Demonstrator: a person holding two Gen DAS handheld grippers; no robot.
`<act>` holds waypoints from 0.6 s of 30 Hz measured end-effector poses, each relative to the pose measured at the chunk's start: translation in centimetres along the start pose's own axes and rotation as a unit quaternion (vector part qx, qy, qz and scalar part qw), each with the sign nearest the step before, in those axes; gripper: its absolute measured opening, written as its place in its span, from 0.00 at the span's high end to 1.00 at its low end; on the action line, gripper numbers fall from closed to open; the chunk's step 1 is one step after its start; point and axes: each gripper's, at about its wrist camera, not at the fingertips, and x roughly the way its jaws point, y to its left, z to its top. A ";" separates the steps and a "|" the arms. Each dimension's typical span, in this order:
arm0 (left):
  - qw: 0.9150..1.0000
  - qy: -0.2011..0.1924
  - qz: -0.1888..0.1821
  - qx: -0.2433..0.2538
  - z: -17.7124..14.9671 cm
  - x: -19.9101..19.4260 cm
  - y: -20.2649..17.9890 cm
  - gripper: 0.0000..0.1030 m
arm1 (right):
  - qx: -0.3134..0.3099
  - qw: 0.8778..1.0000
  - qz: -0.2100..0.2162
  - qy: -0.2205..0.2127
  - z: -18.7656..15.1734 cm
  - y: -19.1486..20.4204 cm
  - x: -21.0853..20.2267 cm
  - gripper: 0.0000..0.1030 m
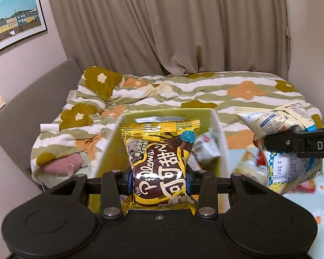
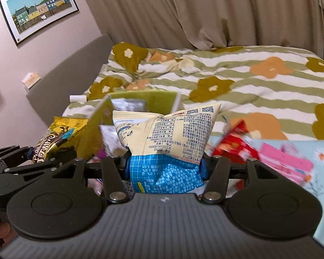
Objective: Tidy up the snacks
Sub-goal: 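Lower both bags into the box and open both grippers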
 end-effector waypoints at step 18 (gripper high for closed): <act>0.997 0.043 -0.068 0.012 1.3 10.5 9.0 0.48 | 0.041 0.998 -0.045 0.022 0.5 9.1 9.0 0.32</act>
